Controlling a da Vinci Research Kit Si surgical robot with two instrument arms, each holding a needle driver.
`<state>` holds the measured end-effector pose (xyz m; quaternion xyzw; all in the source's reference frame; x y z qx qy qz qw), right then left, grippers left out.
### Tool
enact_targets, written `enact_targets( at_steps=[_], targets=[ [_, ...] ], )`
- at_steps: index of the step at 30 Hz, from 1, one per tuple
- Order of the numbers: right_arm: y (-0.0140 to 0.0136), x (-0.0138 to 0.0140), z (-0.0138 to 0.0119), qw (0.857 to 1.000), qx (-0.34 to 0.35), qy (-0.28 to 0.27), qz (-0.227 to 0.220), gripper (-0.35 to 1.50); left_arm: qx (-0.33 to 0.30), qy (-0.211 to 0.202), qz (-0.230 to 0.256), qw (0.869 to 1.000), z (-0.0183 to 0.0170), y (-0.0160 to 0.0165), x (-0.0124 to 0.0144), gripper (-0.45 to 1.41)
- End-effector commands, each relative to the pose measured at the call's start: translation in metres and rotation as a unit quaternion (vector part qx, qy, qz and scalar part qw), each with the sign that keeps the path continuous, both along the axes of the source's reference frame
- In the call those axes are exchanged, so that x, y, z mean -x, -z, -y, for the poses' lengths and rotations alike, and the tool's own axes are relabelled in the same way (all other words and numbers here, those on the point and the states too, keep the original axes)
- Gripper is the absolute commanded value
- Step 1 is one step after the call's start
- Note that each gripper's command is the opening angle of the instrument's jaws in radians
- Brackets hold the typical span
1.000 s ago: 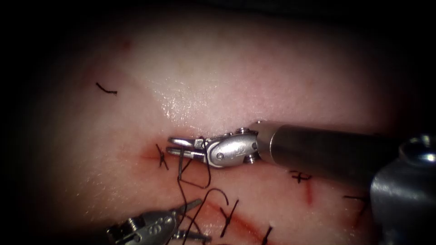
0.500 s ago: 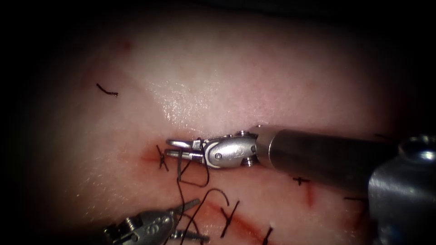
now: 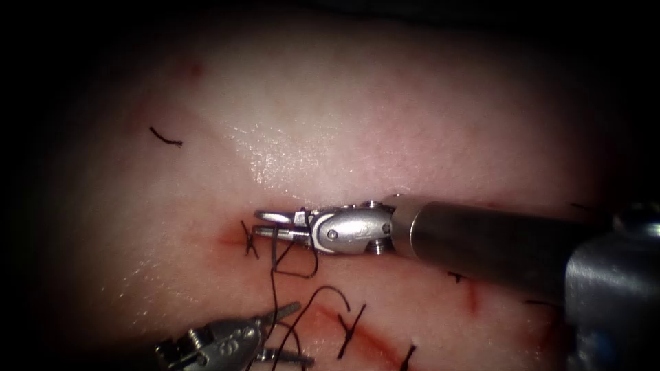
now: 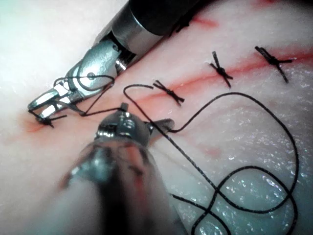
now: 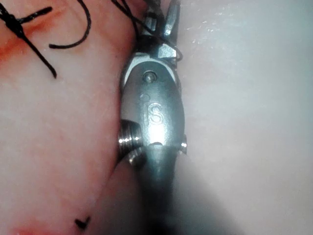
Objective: Wound Closure
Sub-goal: Pierce the skin above the incision with the needle in the right needle driver, then move the suture out of the way.
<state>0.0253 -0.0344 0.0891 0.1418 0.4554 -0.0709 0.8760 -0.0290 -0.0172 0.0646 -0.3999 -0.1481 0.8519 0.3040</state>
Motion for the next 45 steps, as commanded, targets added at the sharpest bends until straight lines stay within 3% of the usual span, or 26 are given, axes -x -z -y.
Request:
enact_targets(
  at_steps=[1, 14, 19, 23, 25, 27, 28, 29, 31, 33, 37, 41, 45],
  targets=[
    [-0.0007, -0.0004, 0.0005, 1.0, -0.006, 0.008, 0.011, -0.35, 0.0, 0.0, 0.001, 1.0, -0.0001, -0.0006, 0.0004, 0.36],
    [-0.0026, 0.0021, 0.0021, 0.994, -0.068, 0.029, 0.08, -0.35, -0.001, -0.003, -0.001, 1.0, 0.0, -0.0006, 0.0003, 0.36],
    [-0.003, 0.0031, 0.0023, 0.986, -0.096, 0.027, 0.131, -0.35, -0.002, -0.005, -0.002, 1.0, 0.0, -0.0006, 0.0003, 0.36],
    [-0.0026, 0.0028, 0.002, 0.989, -0.102, 0.018, 0.101, -0.35, -0.001, -0.005, -0.003, 1.0, 0.0001, -0.0006, 0.0003, 0.36],
    [-0.0013, 0.0016, 0.0011, 0.993, -0.101, -0.013, 0.062, -0.35, -0.002, -0.005, -0.003, 1.0, 0.0001, -0.0006, 0.0004, 0.36],
    [-0.0003, 0.0009, 0.0005, 0.993, -0.094, -0.04, 0.051, -0.35, -0.002, -0.005, -0.002, 1.0, -0.0001, -0.0006, 0.0004, 0.34],
    [0.0004, 0.0004, 0.0, 0.992, -0.098, -0.06, 0.041, -0.1, -0.003, -0.005, -0.002, 1.0, -0.0002, -0.0005, 0.0003, 0.34],
    [0.0016, -0.0001, -0.001, 0.989, -0.104, -0.103, 0.019, 0.44, -0.004, -0.005, -0.002, 1.0, -0.0004, -0.0003, 0.0001, 0.34],
    [0.0029, -0.0005, -0.0023, 0.983, -0.109, -0.15, 0.01, 0.63, -0.004, -0.005, -0.005, 1.0, -0.0004, 0.0002, -0.0004, 0.32],
    [0.0042, -0.0007, -0.0038, 0.974, -0.12, -0.19, 0.002, 0.98, -0.005, -0.006, -0.009, 1.0, -0.0006, 0.0009, -0.0011, 0.31],
    [0.0067, -0.0009, -0.0063, 0.959, -0.131, -0.251, -0.029, 1.18, 0.01, -0.001, 0.0, 1.0, -0.001, 0.0028, -0.0022, 0.29],
    [0.0101, -0.0009, -0.0091, 0.948, -0.113, -0.291, -0.065, 1.05, 0.031, 0.002, 0.0, 1.0, -0.0012, 0.0053, -0.0028, 0.24],
    [0.0131, -0.001, -0.0109, 0.94, -0.092, -0.321, -0.066, 1.05, 0.037, 0.001, -0.008, 0.999, -0.0013, 0.0058, -0.0026, 0.2]
  ],
)
